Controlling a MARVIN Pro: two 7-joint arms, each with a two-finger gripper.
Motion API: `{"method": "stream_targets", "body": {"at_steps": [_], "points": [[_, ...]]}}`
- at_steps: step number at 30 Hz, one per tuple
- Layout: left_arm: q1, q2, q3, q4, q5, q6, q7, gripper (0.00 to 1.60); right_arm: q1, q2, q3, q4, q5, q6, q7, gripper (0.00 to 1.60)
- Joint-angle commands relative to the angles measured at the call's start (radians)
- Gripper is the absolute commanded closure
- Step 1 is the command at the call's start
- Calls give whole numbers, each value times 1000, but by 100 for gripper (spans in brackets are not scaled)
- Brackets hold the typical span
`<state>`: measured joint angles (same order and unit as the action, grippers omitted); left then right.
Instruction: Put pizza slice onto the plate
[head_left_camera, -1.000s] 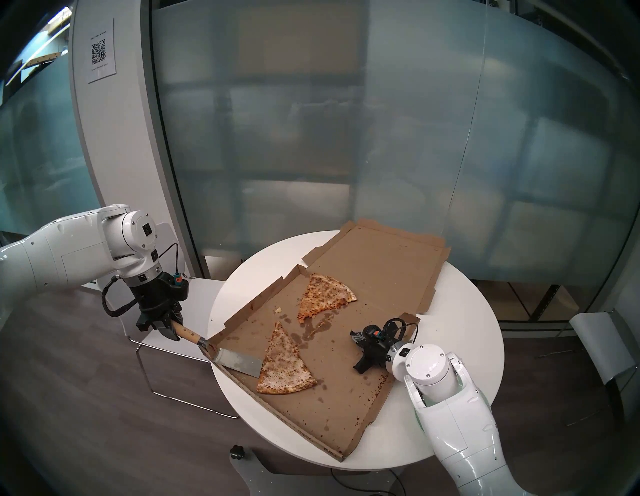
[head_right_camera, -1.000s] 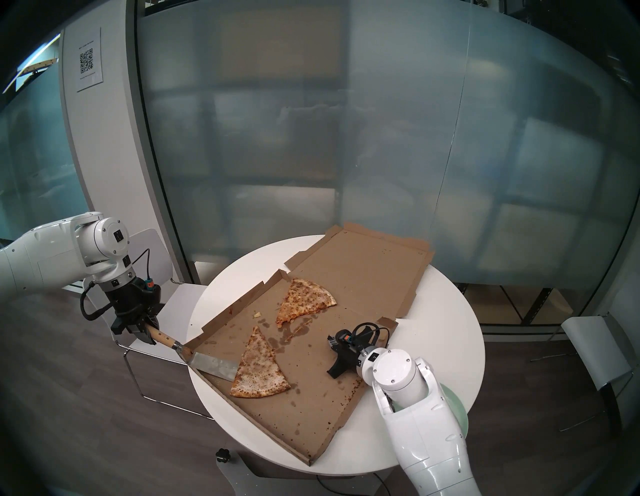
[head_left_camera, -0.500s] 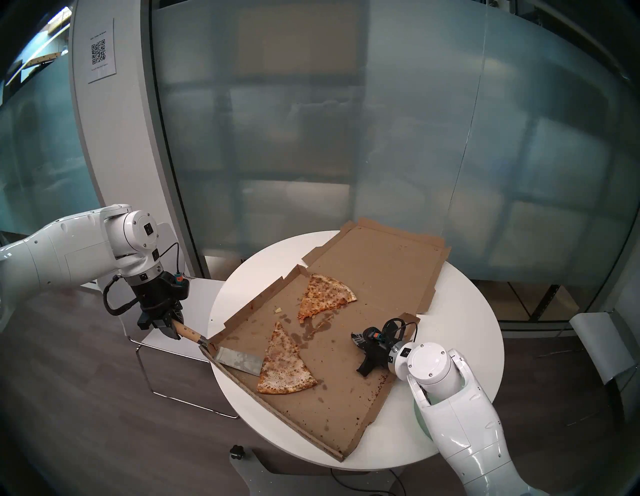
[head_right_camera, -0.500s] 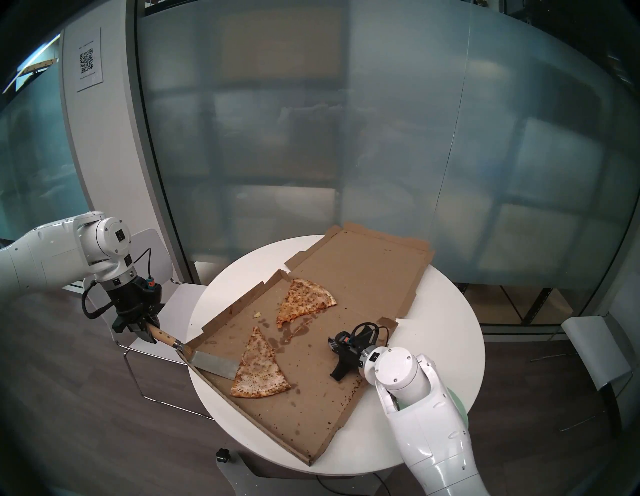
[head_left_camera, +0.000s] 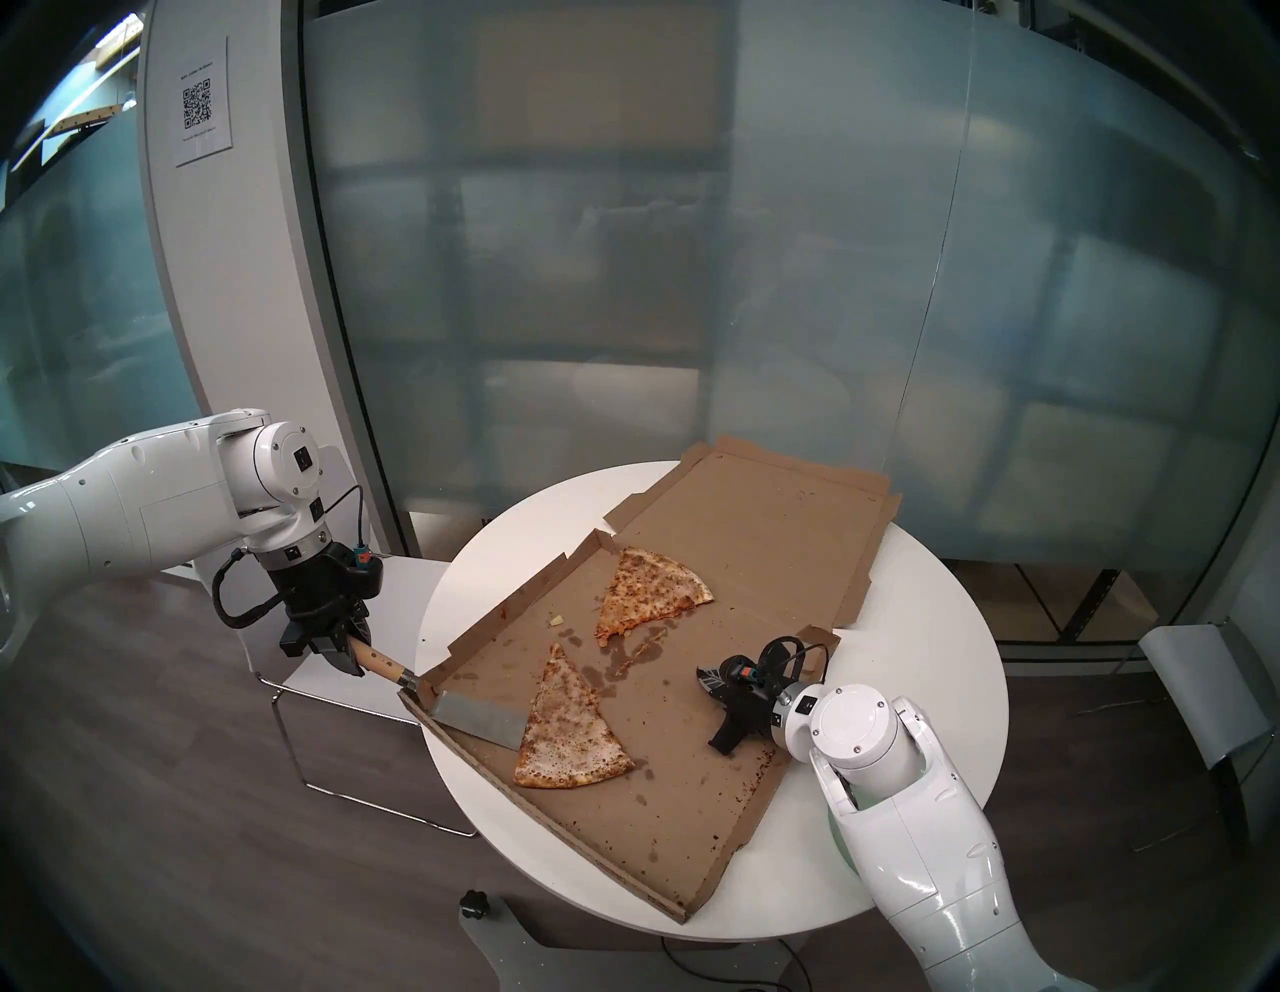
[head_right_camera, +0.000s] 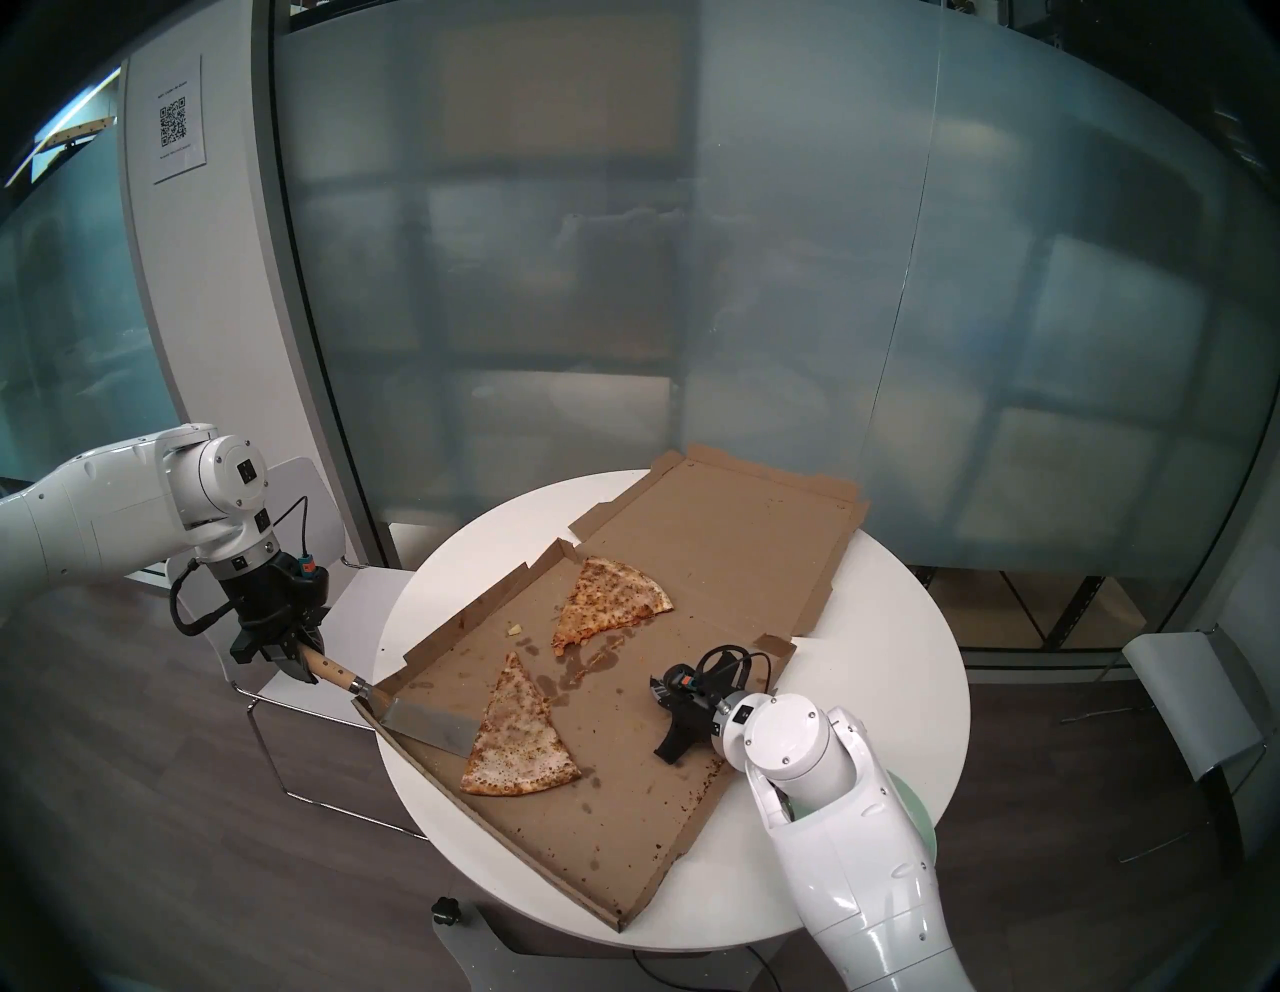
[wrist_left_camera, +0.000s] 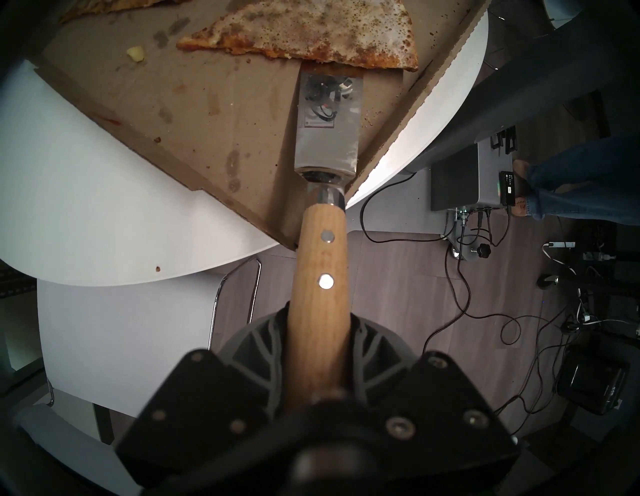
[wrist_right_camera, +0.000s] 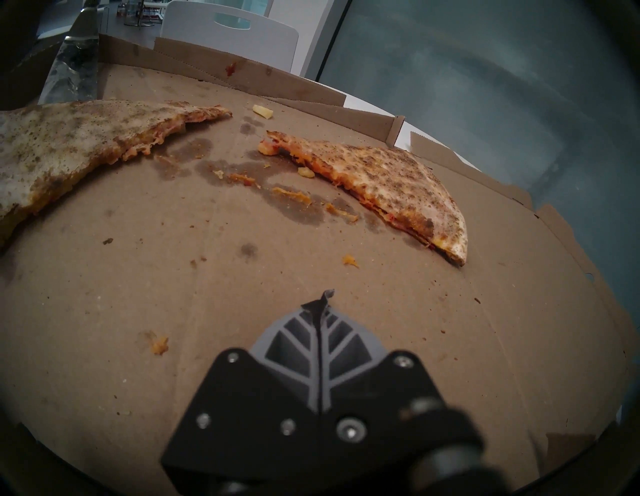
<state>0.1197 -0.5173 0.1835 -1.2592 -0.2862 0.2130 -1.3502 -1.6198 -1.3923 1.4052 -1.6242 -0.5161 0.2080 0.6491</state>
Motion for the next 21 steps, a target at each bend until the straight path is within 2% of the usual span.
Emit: {"method": "stream_targets", "body": {"at_steps": [1,21], "points": [[-11,-18,-15,-5,-9,10,12,160,-8,-16,-14,-17,0,5,-3,160],[18,-44,-7,-8,-31,18,39,160,-9,-21,-23,-15,-6,7,0,160]]}}
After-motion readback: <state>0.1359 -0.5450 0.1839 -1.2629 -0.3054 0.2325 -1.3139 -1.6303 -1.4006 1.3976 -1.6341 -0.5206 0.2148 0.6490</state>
